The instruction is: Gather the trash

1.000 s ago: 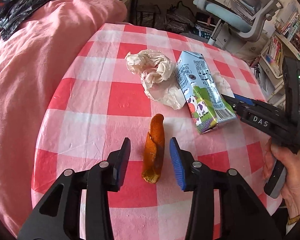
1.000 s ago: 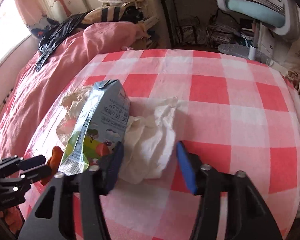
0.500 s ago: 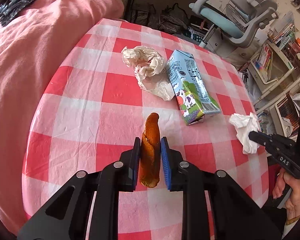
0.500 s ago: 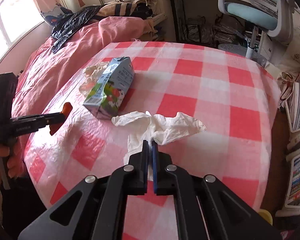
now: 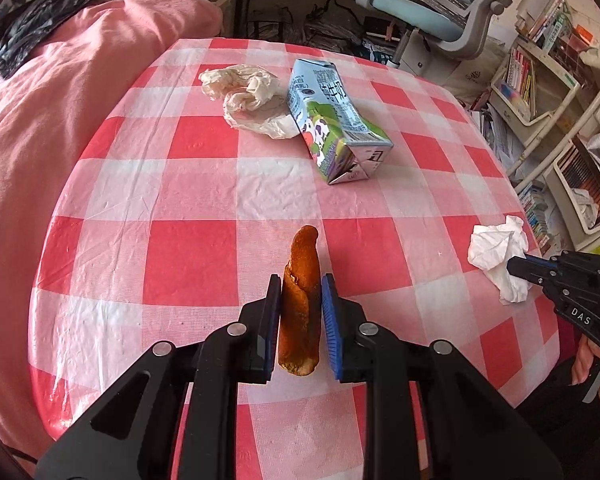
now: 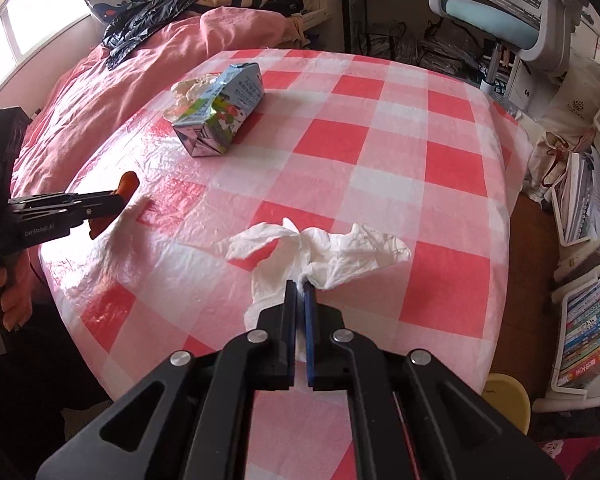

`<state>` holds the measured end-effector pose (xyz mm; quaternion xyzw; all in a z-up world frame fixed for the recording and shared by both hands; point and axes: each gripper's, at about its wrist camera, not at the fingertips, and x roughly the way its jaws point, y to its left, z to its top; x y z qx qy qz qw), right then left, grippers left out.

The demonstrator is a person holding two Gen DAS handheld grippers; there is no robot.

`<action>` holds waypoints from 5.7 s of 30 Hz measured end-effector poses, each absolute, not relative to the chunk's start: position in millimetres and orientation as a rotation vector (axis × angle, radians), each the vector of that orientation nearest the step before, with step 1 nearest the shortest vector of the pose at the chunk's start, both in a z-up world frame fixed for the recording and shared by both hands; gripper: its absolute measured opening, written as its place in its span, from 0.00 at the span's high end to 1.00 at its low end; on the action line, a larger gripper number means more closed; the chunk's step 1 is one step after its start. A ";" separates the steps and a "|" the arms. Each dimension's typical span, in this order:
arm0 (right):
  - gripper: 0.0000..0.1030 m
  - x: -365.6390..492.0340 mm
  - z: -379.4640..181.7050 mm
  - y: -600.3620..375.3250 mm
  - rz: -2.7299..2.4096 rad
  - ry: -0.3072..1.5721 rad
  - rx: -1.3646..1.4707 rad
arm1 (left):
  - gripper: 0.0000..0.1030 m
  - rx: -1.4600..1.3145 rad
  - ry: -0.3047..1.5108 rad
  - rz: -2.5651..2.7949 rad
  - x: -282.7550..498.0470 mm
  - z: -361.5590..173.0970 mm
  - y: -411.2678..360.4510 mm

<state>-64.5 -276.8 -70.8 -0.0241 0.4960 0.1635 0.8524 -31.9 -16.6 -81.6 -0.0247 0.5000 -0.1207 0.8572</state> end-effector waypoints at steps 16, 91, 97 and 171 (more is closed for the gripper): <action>0.46 -69.8 -80.2 -250.3 0.355 1.021 -0.185 | 0.72 0.025 1.052 -0.267 -30.8 -86.0 -31.4; 0.33 -57.7 -77.0 -243.4 0.368 0.971 -0.163 | 0.83 -0.216 1.045 -0.335 -22.2 -84.3 -23.9; 0.72 -59.8 -77.1 -246.2 0.380 0.988 -0.143 | 0.83 -0.214 1.043 -0.341 -22.3 -83.8 -26.2; 0.37 -158.6 -92.9 -523.1 -0.129 1.085 0.278 | 0.82 -0.103 1.039 -0.850 -103.9 -69.5 -339.1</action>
